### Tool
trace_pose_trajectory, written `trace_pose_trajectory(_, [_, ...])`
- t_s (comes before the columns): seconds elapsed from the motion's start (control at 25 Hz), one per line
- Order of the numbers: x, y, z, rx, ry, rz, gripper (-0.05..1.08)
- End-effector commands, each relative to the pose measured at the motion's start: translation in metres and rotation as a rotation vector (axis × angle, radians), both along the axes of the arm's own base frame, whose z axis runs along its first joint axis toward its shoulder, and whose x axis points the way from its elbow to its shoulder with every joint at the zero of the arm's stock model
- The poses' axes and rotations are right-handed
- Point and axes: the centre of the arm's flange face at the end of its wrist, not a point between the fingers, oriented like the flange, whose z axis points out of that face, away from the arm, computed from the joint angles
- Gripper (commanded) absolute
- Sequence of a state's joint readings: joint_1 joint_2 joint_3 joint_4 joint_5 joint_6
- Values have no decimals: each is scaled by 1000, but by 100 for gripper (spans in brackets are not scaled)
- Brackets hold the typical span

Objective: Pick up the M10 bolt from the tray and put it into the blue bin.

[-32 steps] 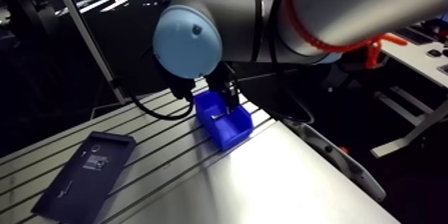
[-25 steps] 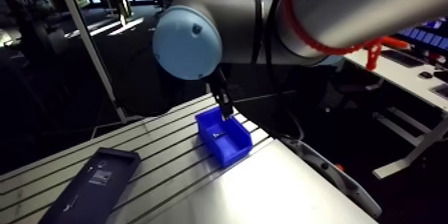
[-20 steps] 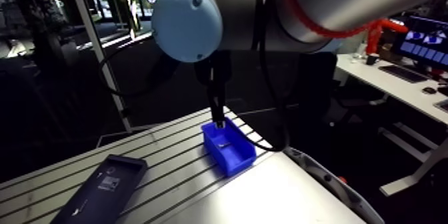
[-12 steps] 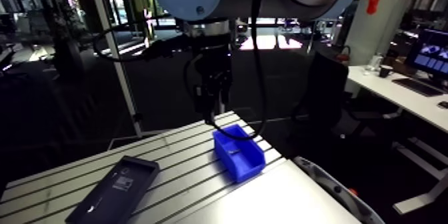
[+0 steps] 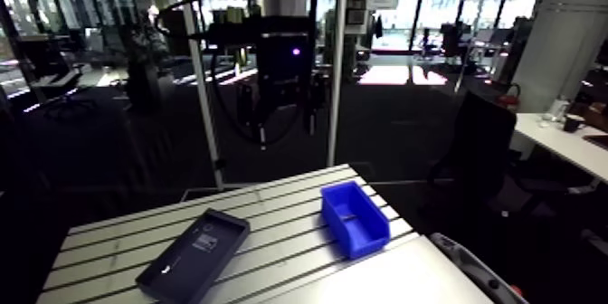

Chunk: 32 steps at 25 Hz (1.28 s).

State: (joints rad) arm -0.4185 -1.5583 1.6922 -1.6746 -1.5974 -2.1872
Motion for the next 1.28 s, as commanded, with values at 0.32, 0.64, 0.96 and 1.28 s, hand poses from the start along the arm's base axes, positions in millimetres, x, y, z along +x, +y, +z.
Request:
trace_pose_trajectory(0.32, [-23,-56,111,-83,67,-183,2])
trace_pose_trajectory(0.64, [-18,-85,133,-69,84,-165,2])
trace_pose_trajectory(0.96, [-19,-85,146,-42,115,-159,2])
trace_pose_trajectory(1.28, [-20,-86,144,-46,114,-159,2])
